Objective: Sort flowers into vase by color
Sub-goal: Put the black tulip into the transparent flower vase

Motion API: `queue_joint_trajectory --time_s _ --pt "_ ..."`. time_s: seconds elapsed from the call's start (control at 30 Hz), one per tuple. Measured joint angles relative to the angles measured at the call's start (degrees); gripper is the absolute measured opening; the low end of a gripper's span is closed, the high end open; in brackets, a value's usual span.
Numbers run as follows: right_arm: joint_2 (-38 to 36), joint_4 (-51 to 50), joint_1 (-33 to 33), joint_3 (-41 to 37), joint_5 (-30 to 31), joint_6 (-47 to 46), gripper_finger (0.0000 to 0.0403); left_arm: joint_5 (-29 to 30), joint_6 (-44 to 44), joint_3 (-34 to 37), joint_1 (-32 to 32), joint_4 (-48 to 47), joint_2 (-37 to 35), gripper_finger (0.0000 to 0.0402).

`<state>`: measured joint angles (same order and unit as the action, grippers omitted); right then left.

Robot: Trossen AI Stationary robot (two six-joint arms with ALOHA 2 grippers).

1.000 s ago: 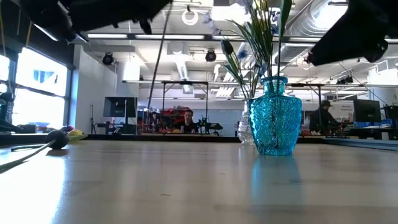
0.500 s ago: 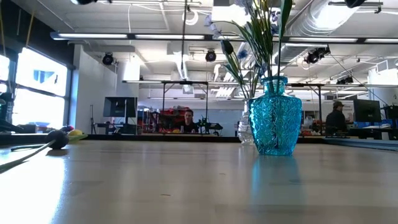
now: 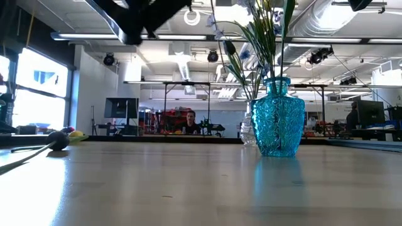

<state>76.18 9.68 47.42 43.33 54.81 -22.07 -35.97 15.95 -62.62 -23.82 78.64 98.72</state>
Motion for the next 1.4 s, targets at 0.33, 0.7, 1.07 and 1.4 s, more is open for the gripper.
queue_joint_trajectory --time_s 0.33,0.7,1.07,1.4 --pt "0.0 0.1 -0.2 0.0 1.8 -3.1 0.0147 -7.1 -16.2 -16.4 -4.5 11.3 20.2 0.0000" --pt "0.0 0.1 -0.2 0.0 2.4 -4.2 0.0147 -8.1 -14.7 -22.0 -4.6 11.3 27.5 0.0000" --pt "0.0 1.3 -0.5 0.1 3.7 -6.4 0.0147 -5.1 -15.5 -22.0 -4.7 5.2 29.3 0.0000" --pt "0.0 1.3 -0.9 0.1 3.4 -6.3 0.0147 -0.2 -21.6 -22.0 -5.2 -0.1 29.0 0.0025"
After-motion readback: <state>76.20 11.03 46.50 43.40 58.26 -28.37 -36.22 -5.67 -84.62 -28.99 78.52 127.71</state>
